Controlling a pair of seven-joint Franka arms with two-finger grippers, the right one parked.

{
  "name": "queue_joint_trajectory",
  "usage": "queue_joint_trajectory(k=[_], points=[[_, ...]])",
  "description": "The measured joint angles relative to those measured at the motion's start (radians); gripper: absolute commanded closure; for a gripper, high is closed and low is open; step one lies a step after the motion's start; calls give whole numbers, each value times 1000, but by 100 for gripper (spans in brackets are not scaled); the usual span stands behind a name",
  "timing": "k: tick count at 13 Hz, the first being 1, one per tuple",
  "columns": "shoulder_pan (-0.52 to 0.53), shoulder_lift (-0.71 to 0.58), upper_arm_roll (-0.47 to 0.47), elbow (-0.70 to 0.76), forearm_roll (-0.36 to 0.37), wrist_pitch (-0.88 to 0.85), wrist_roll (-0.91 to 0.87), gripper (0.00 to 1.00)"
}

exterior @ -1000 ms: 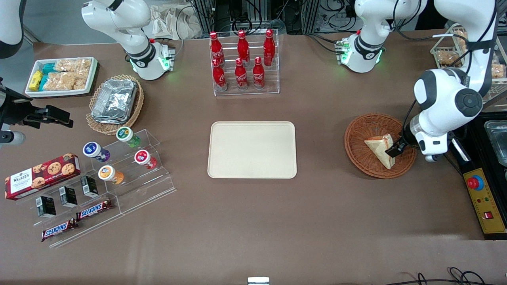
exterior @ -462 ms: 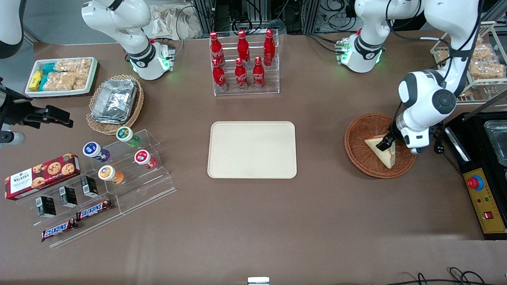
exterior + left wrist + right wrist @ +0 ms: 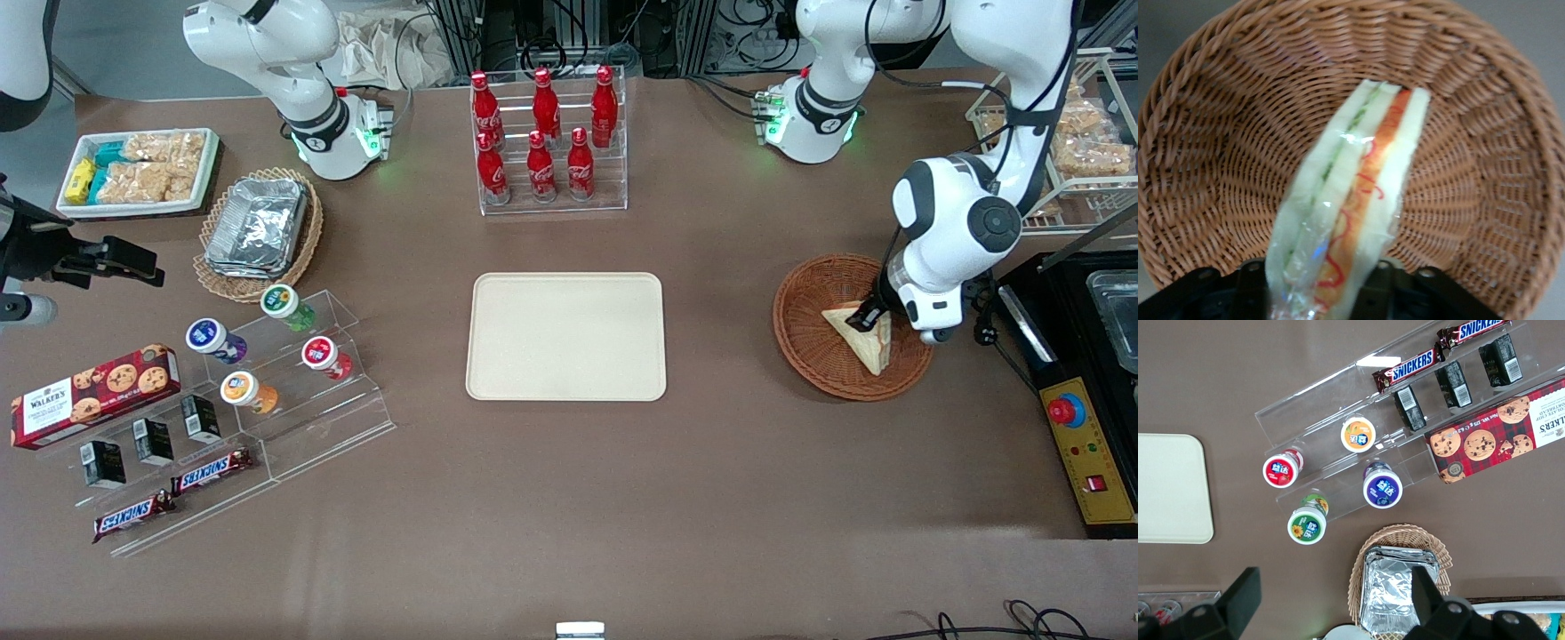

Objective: Place sandwich from basket to tray
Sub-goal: 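Close the left gripper on the wrapped sandwich's edge, then lift the sandwich out of the basket and carry it over the tray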

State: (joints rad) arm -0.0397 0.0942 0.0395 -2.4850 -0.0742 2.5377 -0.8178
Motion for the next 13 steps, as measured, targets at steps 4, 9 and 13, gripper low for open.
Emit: queue_joint_trajectory(k=[4, 9, 13], points=[[-6, -91, -22, 84, 2, -207, 80, 100], [-7, -175, -82, 436, 4, -669, 159, 100], [-8, -176, -242, 670, 4, -815, 163, 100]])
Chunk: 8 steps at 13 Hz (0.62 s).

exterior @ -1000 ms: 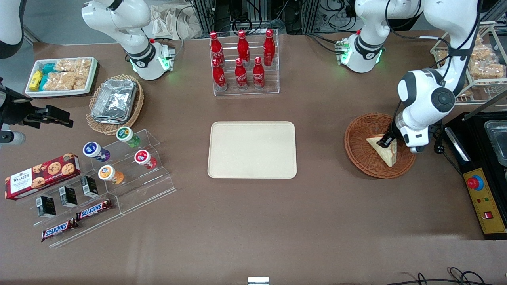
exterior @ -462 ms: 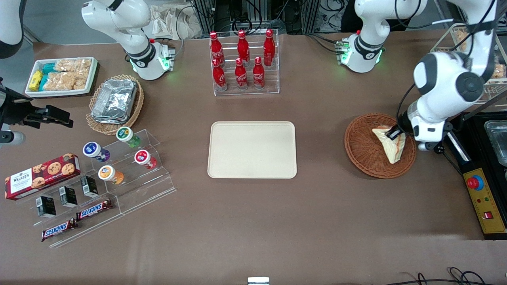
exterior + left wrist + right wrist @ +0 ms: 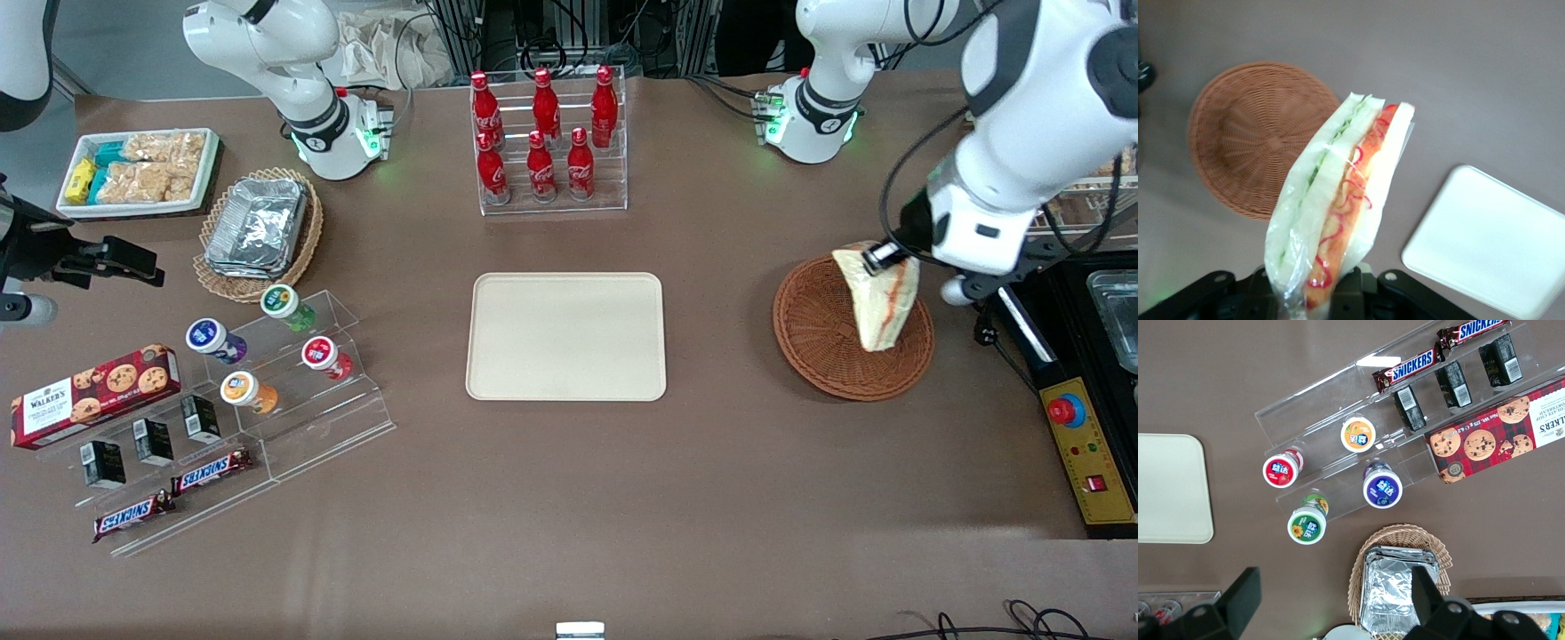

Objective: Place sandwich from basket to tray
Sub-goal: 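Lift the sandwich out of the basket and carry it over the tray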

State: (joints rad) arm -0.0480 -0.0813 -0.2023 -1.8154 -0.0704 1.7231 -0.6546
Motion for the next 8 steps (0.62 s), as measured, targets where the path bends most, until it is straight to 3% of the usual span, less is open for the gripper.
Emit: queue_joint_trajectory(k=[5, 8], points=[[-5, 90, -282, 58, 31, 75, -118, 100], [-47, 258, -397, 34, 209, 198, -340, 100]])
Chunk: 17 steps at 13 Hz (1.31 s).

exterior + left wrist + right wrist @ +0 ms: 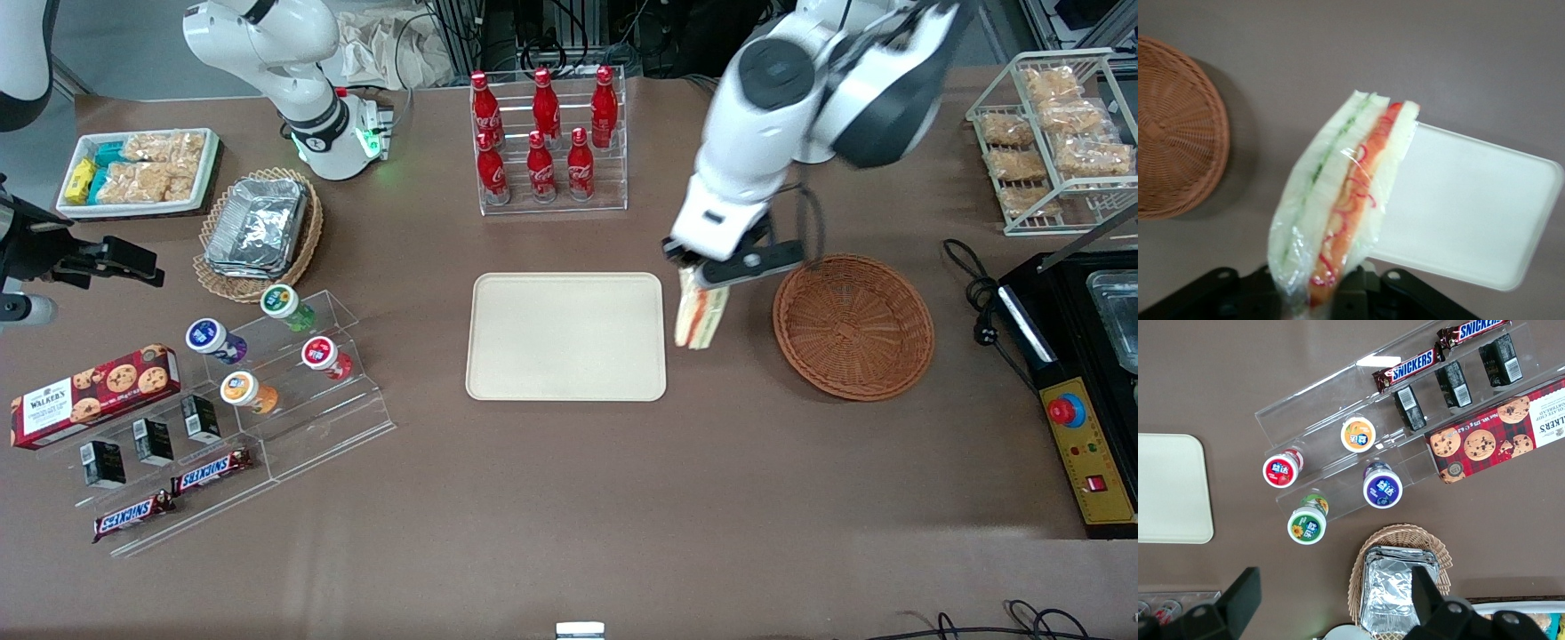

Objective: Place sandwich from basket to tray
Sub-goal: 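Lift the sandwich out of the basket and carry it over the tray, then lower the sandwich onto the cream tray and open the left gripper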

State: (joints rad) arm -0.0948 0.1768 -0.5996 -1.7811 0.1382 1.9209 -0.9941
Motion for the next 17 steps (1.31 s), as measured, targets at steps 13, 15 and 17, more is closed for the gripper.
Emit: queue_joint_trajectory(k=[13, 15, 17], points=[[-109, 466, -6, 16, 382, 256, -372, 0], [-109, 467, -6, 18, 384, 257, -373, 0], [-109, 467, -6, 22, 384, 259, -374, 0]])
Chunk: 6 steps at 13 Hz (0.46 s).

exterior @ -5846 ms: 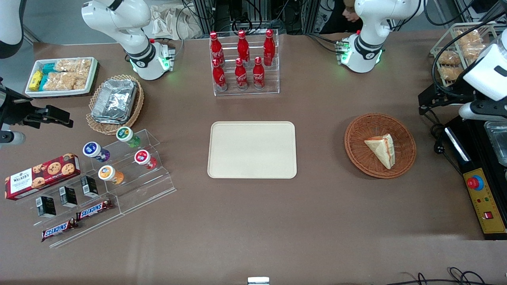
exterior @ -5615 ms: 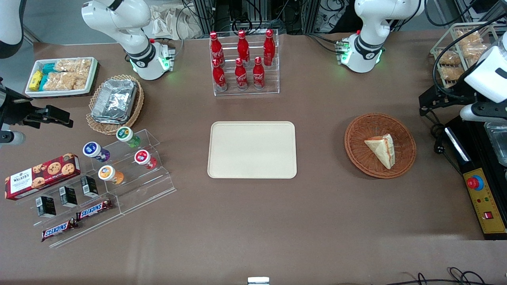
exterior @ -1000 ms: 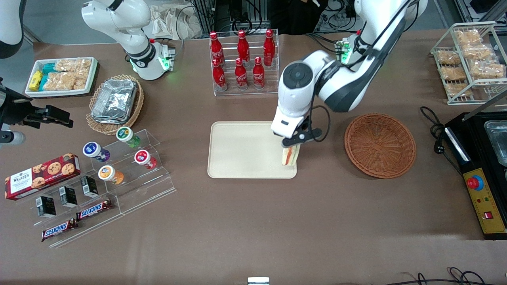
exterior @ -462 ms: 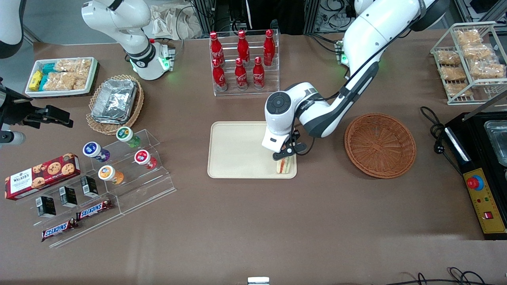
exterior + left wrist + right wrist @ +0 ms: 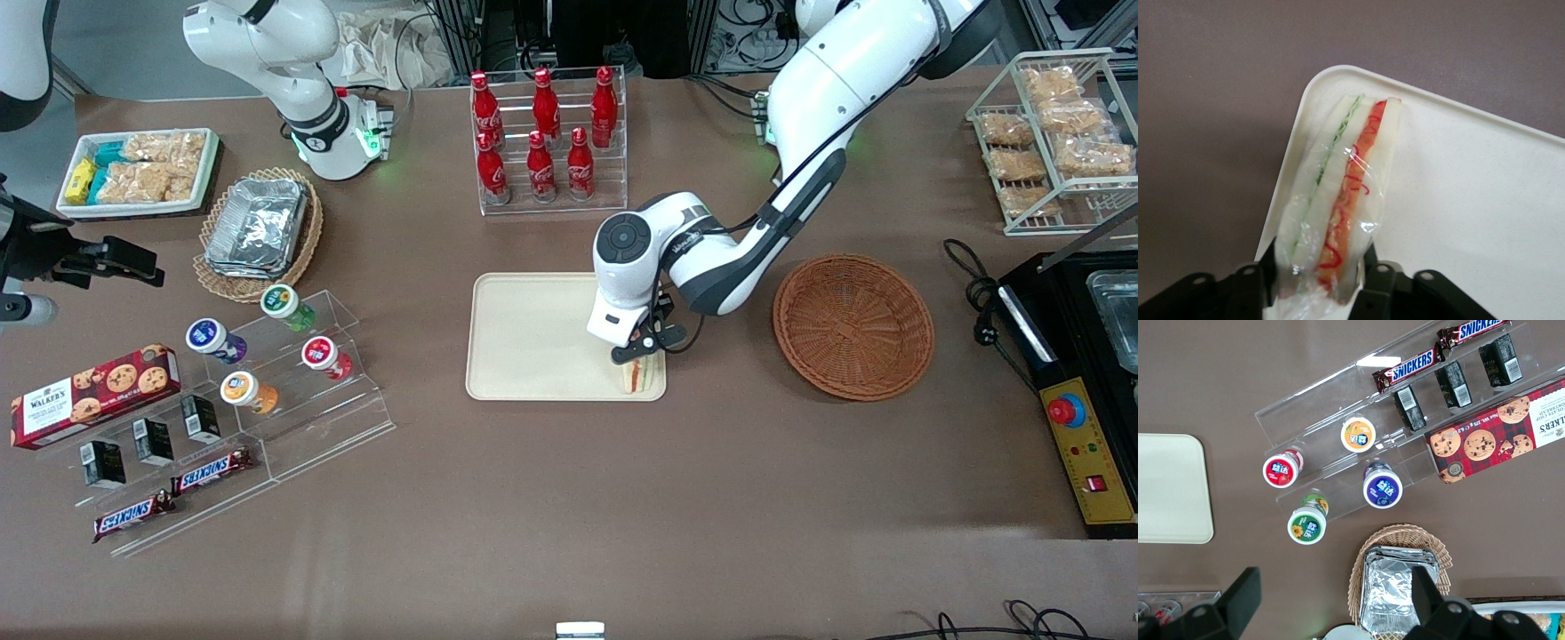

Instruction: Place sandwich from basket to tray

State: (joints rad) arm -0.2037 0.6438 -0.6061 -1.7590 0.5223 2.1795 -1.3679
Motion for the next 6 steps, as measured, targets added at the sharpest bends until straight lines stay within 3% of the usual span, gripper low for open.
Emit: queue_joint_trajectory(k=[6], points=[[8, -64, -1, 47, -1, -78, -12, 0]])
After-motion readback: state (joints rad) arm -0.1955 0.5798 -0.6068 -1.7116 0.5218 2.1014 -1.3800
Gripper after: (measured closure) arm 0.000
